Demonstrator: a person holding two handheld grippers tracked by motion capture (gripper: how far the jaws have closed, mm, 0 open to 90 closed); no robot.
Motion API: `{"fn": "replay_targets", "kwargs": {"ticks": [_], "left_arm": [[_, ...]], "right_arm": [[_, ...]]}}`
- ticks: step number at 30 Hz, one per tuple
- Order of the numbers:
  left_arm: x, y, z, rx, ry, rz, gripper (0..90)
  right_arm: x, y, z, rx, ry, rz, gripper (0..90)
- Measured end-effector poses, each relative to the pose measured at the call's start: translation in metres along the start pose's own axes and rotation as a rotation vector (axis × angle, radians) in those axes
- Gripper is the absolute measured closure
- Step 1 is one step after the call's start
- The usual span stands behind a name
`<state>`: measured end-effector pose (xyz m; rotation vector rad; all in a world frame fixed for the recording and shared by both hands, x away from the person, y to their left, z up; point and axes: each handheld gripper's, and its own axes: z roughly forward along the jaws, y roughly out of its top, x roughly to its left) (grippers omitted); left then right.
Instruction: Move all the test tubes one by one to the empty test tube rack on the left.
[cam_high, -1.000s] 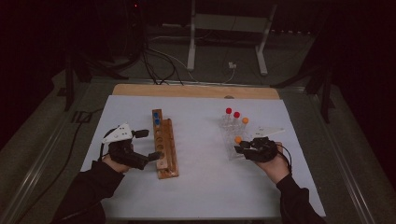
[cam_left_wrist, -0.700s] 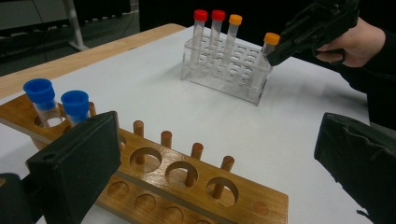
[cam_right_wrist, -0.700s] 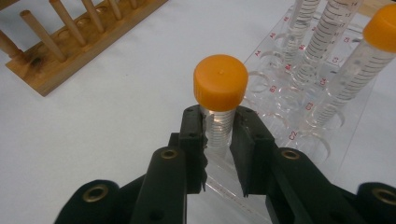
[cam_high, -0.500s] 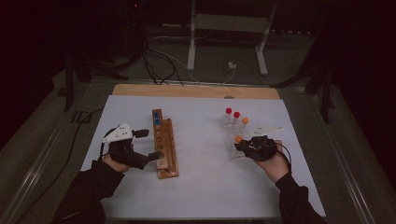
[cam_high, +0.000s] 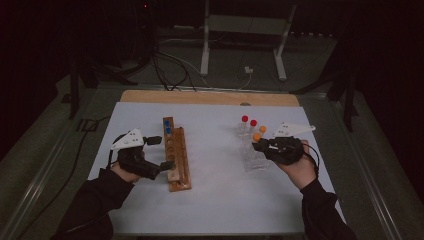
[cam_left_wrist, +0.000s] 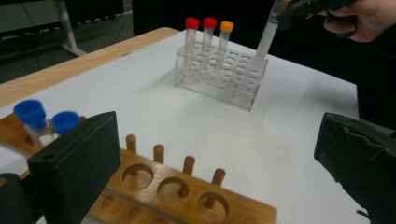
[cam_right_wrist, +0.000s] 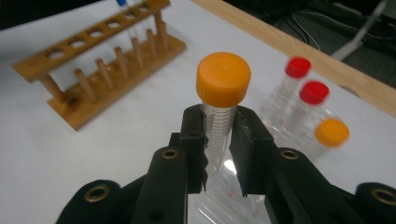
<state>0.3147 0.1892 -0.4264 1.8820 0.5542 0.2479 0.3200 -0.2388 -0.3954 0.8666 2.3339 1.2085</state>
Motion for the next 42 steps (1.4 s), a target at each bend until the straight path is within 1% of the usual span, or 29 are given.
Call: {"fn": "replay_targets", "kwargs": {"ticks": [1,3,6,8,12,15,17,22,25,31,32,35,37,38,39,42], "left_arm": [[0.0,0.002,0.001,-0.003,-0.01,-0.001,1.3],[-0.002,0.006,0.003,-0.002,-0.014,0.003,1.3],[-0.003,0.011,0.006,0.004,-0.03,0.009,1.3],[-0.004,0.014,0.009,0.007,-0.039,0.014,1.3],[-0.008,0.02,0.017,0.013,-0.07,0.016,1.3],[-0.012,0.024,0.023,0.015,-0.089,0.027,1.4],[-0.014,0.027,0.028,0.017,-0.098,0.042,1.7],[-0.02,0.033,0.038,0.015,-0.126,0.044,2.0],[-0.024,0.036,0.044,0.021,-0.141,0.056,2.1],[-0.032,0.042,0.057,0.026,-0.175,0.077,5.6],[-0.034,0.043,0.059,0.028,-0.175,0.082,6.0],[-0.039,0.044,0.066,0.034,-0.181,0.092,10.9],[-0.041,0.045,0.071,0.035,-0.195,0.098,16.4],[-0.042,0.045,0.073,0.037,-0.202,0.102,17.5],[-0.044,0.045,0.075,0.037,-0.207,0.105,21.5],[-0.048,0.044,0.081,0.045,-0.211,0.116,29.7]], "right_arm": [[0.002,0.002,0.0,0.0,0.008,-0.006,75.2],[0.007,0.006,0.002,-0.005,0.026,-0.017,75.2],[0.014,0.009,0.007,0.003,0.047,-0.033,75.1],[0.018,0.009,0.011,0.007,0.063,-0.038,75.2],[0.027,0.008,0.019,0.027,0.093,-0.055,75.2],[0.032,0.006,0.026,0.04,0.112,-0.061,75.2],[0.036,0.006,0.029,0.045,0.122,-0.067,75.1],[0.044,0.004,0.038,0.06,0.148,-0.075,75.1],[0.049,0.002,0.043,0.069,0.163,-0.079,75.1],[0.057,0.002,0.048,0.072,0.188,-0.089,75.1],[0.058,0.002,0.049,0.072,0.19,-0.092,75.1],[0.061,0.002,0.051,0.072,0.198,-0.091,75.2],[0.062,0.003,0.052,0.069,0.203,-0.091,75.1],[0.063,0.003,0.052,0.07,0.205,-0.091,75.1],[0.064,0.003,0.052,0.068,0.208,-0.092,75.1],[0.065,0.003,0.053,0.068,0.213,-0.091,75.1]]}}
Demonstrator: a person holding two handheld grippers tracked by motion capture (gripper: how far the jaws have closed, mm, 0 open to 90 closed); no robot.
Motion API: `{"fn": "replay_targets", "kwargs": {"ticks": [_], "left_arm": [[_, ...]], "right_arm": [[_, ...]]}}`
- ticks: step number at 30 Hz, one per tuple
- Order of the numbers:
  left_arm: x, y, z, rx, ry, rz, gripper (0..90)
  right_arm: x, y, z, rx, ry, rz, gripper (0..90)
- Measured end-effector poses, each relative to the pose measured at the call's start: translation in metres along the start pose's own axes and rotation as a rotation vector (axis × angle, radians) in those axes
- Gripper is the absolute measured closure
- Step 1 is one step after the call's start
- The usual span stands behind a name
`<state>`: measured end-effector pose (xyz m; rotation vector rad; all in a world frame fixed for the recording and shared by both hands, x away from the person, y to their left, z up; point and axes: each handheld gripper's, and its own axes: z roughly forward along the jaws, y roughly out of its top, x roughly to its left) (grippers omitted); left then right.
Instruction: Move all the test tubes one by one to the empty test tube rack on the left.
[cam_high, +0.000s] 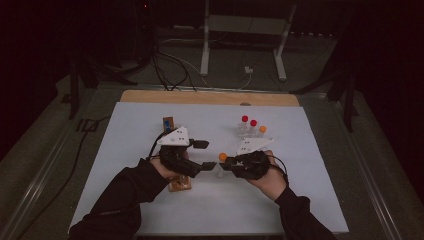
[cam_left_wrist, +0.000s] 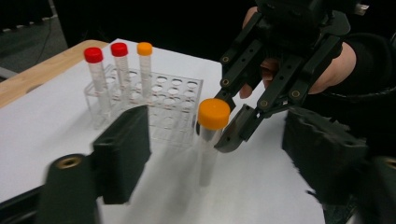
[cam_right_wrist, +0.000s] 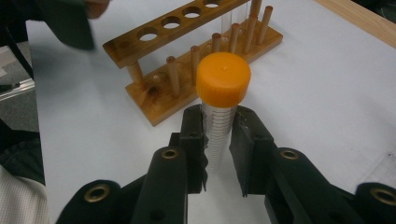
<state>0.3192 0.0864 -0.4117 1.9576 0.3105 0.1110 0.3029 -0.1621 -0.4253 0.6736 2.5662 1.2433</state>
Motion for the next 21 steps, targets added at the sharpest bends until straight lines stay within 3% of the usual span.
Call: {"fn": "replay_targets", "kwargs": {"ticks": [8,14,21], "left_arm": [[-0.002,0.002,0.013,0.019,0.007,0.02,51.5],[-0.003,0.003,0.019,0.033,0.015,0.032,60.2],[-0.001,0.002,0.023,0.043,-0.01,0.041,70.2]], "right_arm": [[0.003,0.001,0.003,0.003,0.01,-0.008,75.1],[0.005,0.002,0.003,0.001,0.016,-0.008,75.1],[0.005,0.003,0.003,-0.003,0.02,-0.009,75.1]]}}
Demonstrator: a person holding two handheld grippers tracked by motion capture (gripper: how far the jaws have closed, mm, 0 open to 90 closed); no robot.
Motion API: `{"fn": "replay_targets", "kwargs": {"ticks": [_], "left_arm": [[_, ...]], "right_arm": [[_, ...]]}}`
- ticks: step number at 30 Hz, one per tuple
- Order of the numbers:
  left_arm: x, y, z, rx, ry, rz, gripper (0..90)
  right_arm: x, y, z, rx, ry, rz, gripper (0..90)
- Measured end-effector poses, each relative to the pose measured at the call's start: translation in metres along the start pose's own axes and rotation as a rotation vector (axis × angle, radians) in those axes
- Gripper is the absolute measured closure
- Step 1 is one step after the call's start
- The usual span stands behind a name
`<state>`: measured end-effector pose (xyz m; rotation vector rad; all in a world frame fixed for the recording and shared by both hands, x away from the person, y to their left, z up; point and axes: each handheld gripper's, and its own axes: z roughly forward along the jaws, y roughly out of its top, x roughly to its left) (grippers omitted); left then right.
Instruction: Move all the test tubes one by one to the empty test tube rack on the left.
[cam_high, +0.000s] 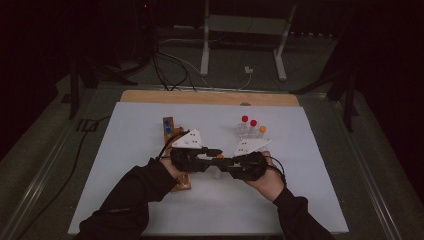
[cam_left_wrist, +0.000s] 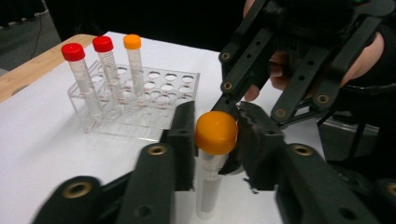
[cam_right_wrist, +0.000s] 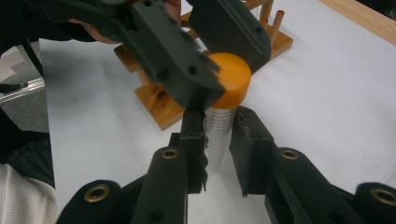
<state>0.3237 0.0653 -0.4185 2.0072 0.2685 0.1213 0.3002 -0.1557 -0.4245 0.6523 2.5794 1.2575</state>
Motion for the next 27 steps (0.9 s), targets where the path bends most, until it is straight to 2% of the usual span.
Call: {"fn": "replay_targets", "kwargs": {"ticks": [6,9,13,18,27], "left_arm": [[-0.002,0.001,-0.001,-0.009,0.009,0.017,71.4],[-0.001,0.004,-0.006,-0.022,0.014,0.017,71.5],[0.005,0.007,-0.017,-0.032,0.035,0.004,71.8],[0.012,0.008,-0.034,-0.044,0.081,-0.002,71.8],[0.026,0.009,-0.065,-0.074,0.159,-0.03,71.8]], "right_arm": [[0.0,0.0,0.0,-0.012,0.009,-0.001,74.3],[-0.001,0.0,-0.004,-0.034,0.011,-0.006,73.3],[-0.002,-0.001,-0.01,-0.059,0.002,0.003,65.2],[-0.003,-0.003,-0.02,-0.08,-0.008,0.013,57.2],[-0.005,-0.004,-0.029,-0.129,-0.032,0.051,32.8]]}}
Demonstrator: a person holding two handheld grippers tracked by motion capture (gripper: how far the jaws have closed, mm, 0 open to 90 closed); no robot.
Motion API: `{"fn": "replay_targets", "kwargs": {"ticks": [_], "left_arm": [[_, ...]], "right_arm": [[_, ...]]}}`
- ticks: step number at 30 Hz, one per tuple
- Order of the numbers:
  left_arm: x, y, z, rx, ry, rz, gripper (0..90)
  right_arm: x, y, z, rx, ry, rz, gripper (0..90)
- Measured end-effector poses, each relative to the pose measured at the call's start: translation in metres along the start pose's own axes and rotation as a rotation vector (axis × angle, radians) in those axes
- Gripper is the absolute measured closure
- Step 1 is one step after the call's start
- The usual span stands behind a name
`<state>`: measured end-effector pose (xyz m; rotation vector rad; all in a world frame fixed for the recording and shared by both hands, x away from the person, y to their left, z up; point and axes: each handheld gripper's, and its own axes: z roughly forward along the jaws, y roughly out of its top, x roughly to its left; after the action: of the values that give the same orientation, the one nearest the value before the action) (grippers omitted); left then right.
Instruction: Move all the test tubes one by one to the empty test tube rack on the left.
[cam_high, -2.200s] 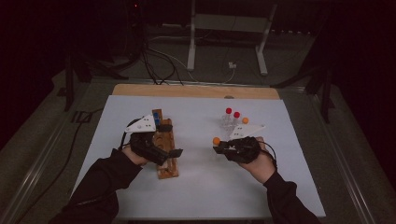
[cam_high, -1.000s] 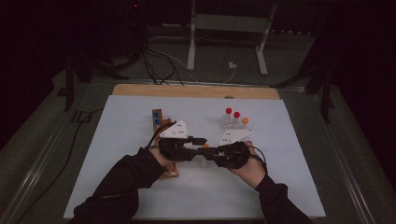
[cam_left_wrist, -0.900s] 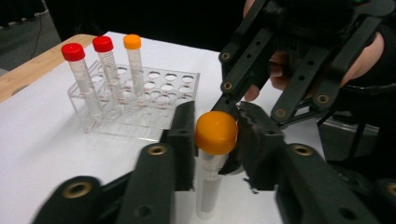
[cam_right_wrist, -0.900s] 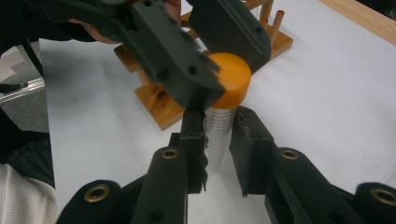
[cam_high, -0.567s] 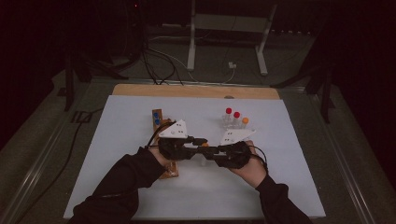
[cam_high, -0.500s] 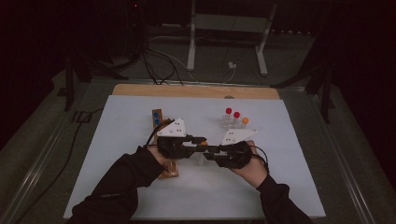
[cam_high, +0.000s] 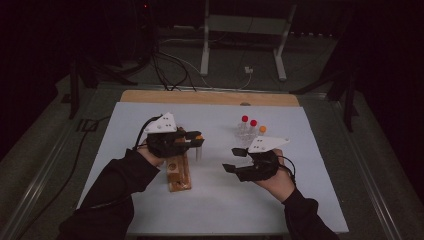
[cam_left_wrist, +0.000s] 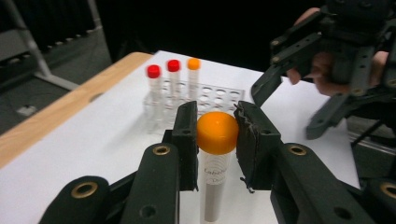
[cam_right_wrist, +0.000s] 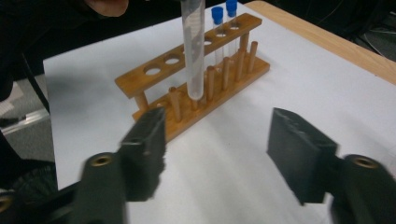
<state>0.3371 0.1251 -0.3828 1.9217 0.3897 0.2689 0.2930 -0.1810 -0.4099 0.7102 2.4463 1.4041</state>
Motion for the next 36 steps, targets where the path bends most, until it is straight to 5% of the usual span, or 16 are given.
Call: {"fn": "replay_targets", "kwargs": {"ticks": [17,36], "left_arm": [[0.033,-0.007,-0.036,-0.027,0.129,-0.052,71.9],[0.06,-0.035,-0.044,-0.027,0.254,-0.111,71.8]], "right_arm": [[-0.003,0.001,-0.009,-0.052,-0.044,0.046,2.6],[-0.005,-0.001,-0.009,-0.044,-0.026,0.036,0.0]]}}
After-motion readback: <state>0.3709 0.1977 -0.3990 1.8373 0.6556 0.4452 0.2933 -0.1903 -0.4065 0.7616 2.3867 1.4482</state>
